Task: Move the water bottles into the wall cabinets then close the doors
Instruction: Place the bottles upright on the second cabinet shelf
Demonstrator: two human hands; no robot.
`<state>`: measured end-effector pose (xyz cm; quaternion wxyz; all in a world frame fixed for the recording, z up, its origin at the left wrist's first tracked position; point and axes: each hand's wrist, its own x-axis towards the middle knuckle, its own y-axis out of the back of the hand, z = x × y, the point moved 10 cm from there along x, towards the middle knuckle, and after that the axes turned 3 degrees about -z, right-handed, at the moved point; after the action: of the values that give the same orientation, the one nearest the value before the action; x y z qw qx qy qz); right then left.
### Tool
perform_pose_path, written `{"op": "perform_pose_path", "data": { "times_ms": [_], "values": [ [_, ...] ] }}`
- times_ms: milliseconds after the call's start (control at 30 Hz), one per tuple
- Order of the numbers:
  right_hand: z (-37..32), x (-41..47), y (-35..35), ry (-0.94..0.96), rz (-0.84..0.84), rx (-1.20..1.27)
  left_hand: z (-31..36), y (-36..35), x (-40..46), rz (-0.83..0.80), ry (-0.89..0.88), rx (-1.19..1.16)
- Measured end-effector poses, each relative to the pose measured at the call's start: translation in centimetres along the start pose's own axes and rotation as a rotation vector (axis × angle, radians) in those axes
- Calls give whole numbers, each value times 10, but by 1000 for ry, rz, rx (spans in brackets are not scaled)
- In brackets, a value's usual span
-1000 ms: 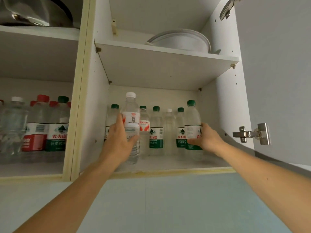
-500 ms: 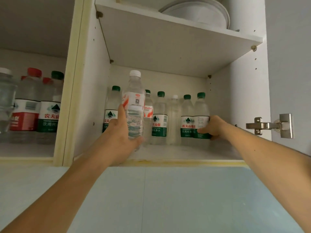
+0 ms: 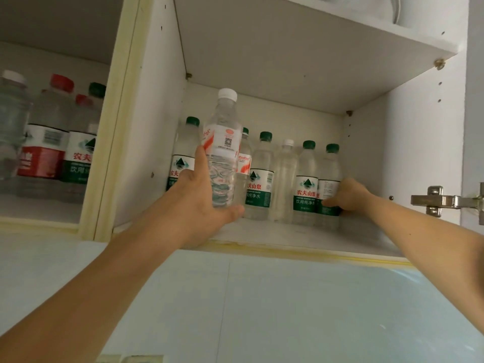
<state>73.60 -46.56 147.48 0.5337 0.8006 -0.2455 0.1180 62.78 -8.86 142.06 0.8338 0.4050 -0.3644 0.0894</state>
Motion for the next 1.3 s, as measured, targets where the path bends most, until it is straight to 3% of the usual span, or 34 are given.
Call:
{"op": "perform_pose_path", "data": {
  "times_ms": [500,700,900,1100,1300],
  "values": [
    [-2,-10,2,16,46,57,8,13,-5,70,-21,22],
    [-21,-42,46,-7,317,371,10,11,-8,13,12,-9],
    [-95,-109,45,233,232,483,16,27,-16,172,10,69],
    [-157,-218,45,569,317,170,41,50,-45,333,-141,31],
    [-164,-299,21,651,281,230,42,69,-120,367,-324,-100]
  ]
}}
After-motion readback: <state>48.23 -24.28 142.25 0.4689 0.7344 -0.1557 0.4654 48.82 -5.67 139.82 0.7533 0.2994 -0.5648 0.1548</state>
